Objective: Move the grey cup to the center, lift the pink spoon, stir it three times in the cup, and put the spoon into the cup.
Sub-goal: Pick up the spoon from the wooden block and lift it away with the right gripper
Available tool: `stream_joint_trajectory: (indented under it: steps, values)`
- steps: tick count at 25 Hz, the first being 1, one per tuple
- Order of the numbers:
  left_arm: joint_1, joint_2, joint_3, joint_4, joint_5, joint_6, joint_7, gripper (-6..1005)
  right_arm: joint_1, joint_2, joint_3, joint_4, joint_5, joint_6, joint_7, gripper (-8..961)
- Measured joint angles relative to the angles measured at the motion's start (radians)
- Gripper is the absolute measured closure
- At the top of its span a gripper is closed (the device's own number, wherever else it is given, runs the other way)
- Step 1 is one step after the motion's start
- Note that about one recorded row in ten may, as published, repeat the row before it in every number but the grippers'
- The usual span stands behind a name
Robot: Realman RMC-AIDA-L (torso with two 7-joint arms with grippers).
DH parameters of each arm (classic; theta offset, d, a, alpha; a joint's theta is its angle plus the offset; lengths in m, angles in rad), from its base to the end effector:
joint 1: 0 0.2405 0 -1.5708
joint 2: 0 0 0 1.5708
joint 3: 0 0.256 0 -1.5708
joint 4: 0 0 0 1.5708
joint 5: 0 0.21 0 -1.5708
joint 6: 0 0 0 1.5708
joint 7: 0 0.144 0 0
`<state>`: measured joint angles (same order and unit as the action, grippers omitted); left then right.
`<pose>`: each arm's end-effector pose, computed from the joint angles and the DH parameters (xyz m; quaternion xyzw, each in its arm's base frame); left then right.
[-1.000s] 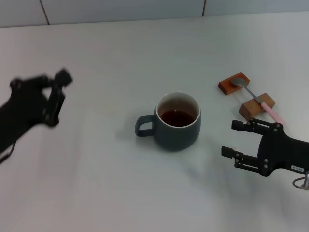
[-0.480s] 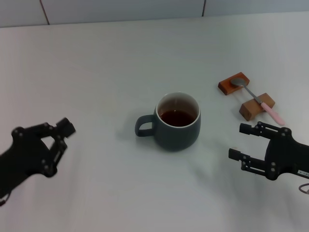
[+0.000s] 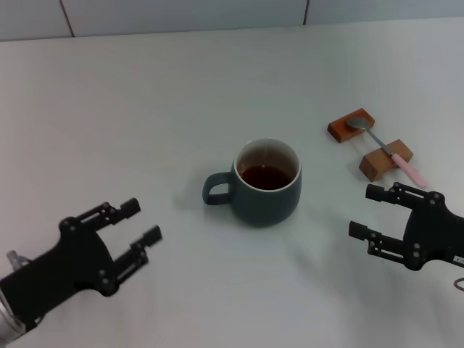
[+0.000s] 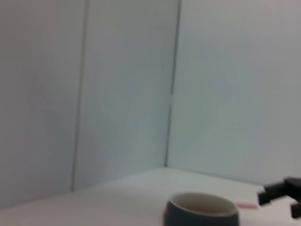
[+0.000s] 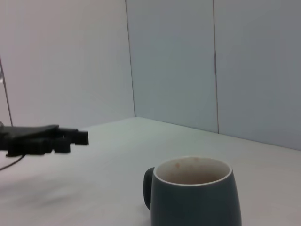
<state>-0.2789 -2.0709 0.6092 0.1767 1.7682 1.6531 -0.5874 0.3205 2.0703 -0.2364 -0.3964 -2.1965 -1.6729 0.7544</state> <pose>-0.3174 0.2152 -0.0437 -0.8878 -0.1429 -0.3578 0.2517 0.3417 0.2319 -0.0095 -0.9136 0.1601 0.2817 0.2456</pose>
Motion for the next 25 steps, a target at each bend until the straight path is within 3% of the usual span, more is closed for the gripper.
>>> stream_joint_trajectory:
  steps: [9, 15, 21, 25]
  values:
    - [-0.015, 0.000, 0.045, -0.006, 0.001, -0.043, 0.010, 300, -0.001, -0.001, 0.000, -0.001, 0.000, 0.004, 0.003, 260]
    - [-0.023, 0.002, 0.055, -0.004, 0.001, -0.052, 0.010, 140, -0.003, 0.001, 0.000, 0.001, 0.000, 0.007, 0.003, 261]
    - [-0.024, 0.002, 0.056, -0.005, 0.000, -0.052, 0.011, 140, -0.026, 0.003, 0.031, 0.006, 0.006, -0.079, 0.022, 260]
    - [-0.024, 0.001, 0.056, -0.005, 0.000, -0.052, 0.007, 140, -0.064, -0.003, 0.186, 0.011, 0.033, -0.293, 0.191, 261]
